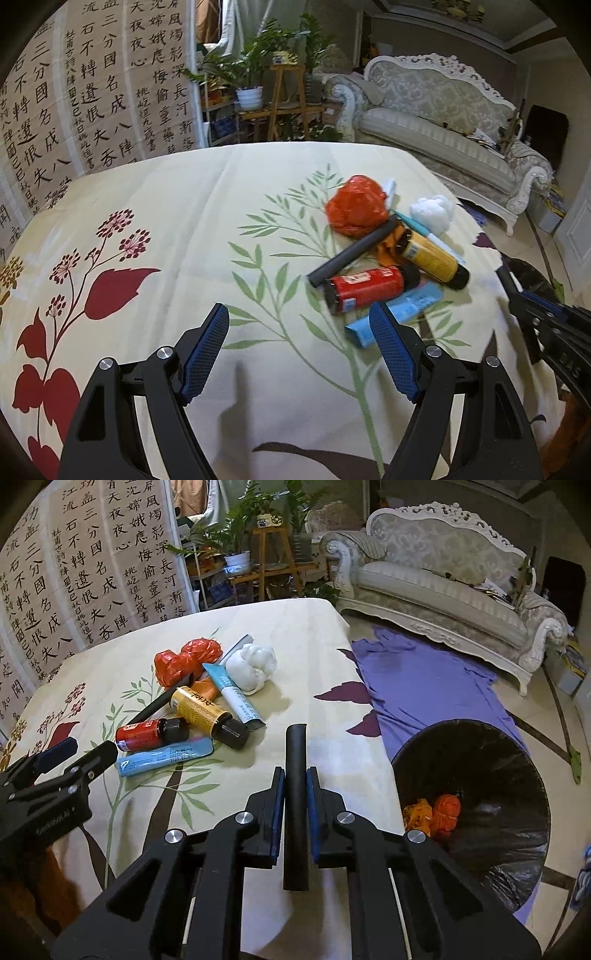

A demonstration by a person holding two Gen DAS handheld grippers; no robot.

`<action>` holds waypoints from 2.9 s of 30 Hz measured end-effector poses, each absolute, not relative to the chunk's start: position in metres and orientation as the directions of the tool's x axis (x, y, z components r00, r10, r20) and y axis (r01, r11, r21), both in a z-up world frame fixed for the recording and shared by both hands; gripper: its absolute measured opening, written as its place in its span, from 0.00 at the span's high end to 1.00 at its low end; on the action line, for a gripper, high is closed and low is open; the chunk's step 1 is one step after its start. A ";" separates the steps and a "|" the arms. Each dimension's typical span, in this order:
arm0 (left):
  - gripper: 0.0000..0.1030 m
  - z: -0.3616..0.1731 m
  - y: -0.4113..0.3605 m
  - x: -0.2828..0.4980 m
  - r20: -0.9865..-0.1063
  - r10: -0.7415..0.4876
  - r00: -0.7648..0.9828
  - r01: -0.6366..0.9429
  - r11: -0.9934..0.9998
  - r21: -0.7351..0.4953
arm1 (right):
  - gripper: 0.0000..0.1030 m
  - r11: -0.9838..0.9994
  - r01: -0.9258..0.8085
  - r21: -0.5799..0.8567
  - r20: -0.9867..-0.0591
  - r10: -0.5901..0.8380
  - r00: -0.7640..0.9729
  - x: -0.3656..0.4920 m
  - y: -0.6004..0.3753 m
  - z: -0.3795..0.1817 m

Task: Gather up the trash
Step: 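Carry the black stick toward the bin with the right gripper while the left gripper approaches the blue tube, then grasp the blue tube with the left gripper while the right gripper holds the black stick, then carry the black stick and blue tube over the bin and open both grippers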

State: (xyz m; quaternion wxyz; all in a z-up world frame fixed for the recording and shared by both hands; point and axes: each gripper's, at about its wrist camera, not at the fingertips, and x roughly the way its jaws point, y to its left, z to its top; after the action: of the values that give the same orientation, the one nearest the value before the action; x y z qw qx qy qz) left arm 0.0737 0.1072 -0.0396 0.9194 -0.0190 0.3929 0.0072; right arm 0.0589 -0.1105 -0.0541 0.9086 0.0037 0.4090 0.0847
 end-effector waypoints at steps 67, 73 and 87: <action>0.83 -0.026 0.042 0.030 -0.695 -0.169 0.699 0.172 0.983 -0.066 | 0.89 0.986 -0.113 0.121 -0.719 0.166 0.675 0.028 -0.151 -0.050; 0.83 -0.014 0.023 0.026 -0.639 -0.182 0.748 0.189 0.980 -0.057 | 0.89 0.993 -0.063 0.099 -0.702 0.115 0.703 0.021 -0.171 -0.043; 0.83 -0.012 -0.062 0.046 -0.596 -0.306 0.743 0.334 0.940 -0.067 | 0.89 0.993 0.106 0.059 -0.659 -0.041 0.751 0.027 -0.248 -0.038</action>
State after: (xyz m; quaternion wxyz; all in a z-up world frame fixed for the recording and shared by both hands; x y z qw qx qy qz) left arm 0.0458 -0.0623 -0.0120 0.9332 0.0220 0.3152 -0.1715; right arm 0.0268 -0.2485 -0.0385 0.9344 0.0465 0.3509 -0.0392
